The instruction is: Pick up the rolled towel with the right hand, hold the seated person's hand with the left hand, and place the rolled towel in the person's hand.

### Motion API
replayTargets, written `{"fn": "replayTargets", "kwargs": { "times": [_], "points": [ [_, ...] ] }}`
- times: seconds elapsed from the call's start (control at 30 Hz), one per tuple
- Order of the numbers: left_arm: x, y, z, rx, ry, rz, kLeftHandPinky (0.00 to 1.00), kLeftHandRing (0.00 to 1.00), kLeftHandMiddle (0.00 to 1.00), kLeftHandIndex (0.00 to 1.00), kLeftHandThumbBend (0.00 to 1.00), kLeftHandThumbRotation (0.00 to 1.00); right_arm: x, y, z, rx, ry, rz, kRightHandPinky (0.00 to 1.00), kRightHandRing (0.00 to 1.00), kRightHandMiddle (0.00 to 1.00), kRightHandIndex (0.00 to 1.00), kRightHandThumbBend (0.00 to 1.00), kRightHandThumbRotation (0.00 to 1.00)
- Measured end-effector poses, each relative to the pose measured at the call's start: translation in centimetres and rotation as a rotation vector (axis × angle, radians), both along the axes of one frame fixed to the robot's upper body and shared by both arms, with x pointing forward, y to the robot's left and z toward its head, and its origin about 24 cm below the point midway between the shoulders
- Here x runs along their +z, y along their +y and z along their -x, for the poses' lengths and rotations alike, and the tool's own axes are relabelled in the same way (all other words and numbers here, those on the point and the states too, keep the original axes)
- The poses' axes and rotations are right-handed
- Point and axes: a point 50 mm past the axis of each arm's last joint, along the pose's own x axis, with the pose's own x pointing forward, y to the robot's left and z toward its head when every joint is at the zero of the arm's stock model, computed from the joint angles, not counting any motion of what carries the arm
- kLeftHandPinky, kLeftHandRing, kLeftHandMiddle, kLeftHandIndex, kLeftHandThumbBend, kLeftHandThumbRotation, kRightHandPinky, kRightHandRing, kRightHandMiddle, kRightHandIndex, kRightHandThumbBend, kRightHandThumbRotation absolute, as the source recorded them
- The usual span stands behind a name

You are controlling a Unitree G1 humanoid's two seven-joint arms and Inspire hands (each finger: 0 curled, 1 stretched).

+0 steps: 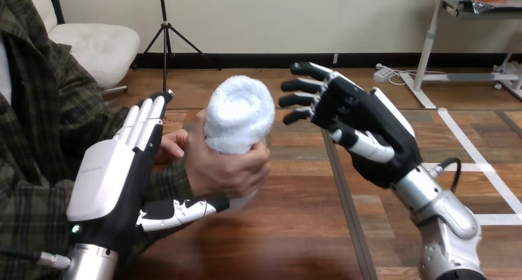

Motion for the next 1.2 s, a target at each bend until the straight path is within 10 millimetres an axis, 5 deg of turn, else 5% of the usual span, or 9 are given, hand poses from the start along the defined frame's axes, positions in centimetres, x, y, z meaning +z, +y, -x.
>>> {"fn": "replayTargets", "kwargs": {
  "times": [0.63, 1.2],
  "points": [
    [-1.0, -0.4, 1.5, -0.146, -0.128, 0.299, 0.92, 1.00, 1.00, 1.00, 1.00, 0.54, -2.3, -1.1, 2.0, -0.028, 0.049, 0.007, 0.64, 0.71, 0.75, 0.79, 1.00, 0.47],
    [-2.3, -2.0, 3.1, -0.343, -0.130, 0.529, 0.92, 0.99, 1.00, 0.99, 1.00, 0.53, -3.5, -1.8, 4.5, -0.087, 0.002, 0.061, 0.67, 0.74, 0.75, 0.79, 1.00, 0.54]
  ]
}}
